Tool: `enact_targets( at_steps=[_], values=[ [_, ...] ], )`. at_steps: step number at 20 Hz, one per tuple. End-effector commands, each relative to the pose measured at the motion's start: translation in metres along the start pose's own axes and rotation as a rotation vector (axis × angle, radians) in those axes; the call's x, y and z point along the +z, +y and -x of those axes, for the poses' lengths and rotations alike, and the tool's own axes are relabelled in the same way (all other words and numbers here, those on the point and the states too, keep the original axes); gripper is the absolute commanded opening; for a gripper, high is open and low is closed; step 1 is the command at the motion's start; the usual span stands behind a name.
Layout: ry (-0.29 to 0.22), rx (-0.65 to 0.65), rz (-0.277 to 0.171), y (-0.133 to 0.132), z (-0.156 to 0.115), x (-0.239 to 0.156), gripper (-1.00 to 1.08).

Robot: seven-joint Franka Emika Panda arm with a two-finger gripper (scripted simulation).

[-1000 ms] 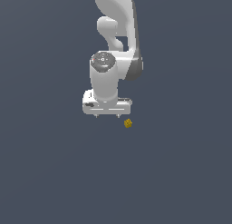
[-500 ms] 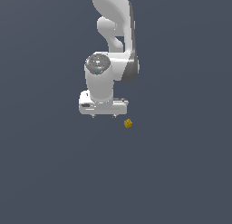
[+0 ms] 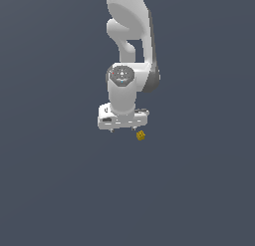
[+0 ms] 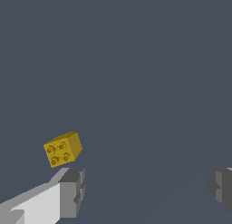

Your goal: Pick up the object and move it to a goal position.

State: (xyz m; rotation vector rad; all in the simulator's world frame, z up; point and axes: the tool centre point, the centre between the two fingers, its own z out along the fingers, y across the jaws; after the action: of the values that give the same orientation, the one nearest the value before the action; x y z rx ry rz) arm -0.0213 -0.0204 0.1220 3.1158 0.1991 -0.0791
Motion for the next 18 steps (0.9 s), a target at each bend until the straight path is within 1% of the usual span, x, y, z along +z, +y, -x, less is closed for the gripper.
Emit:
enact_targets(
  at_steps=[1, 6, 10, 14, 18],
  values=[
    [0.009, -0.06, 0.0, -0.018, 0.001, 0.01, 1.0],
    [0.032, -0.193, -0.002, -0.056, 0.005, 0.031, 1.0],
    [0.045, -0.266, -0.004, -0.077, 0.009, 0.042, 1.0],
    [0.052, -0.306, -0.006, -0.089, 0.012, 0.048, 1.0],
    [0.052, -0.31, -0.007, -0.091, 0.012, 0.049, 1.0]
  ],
)
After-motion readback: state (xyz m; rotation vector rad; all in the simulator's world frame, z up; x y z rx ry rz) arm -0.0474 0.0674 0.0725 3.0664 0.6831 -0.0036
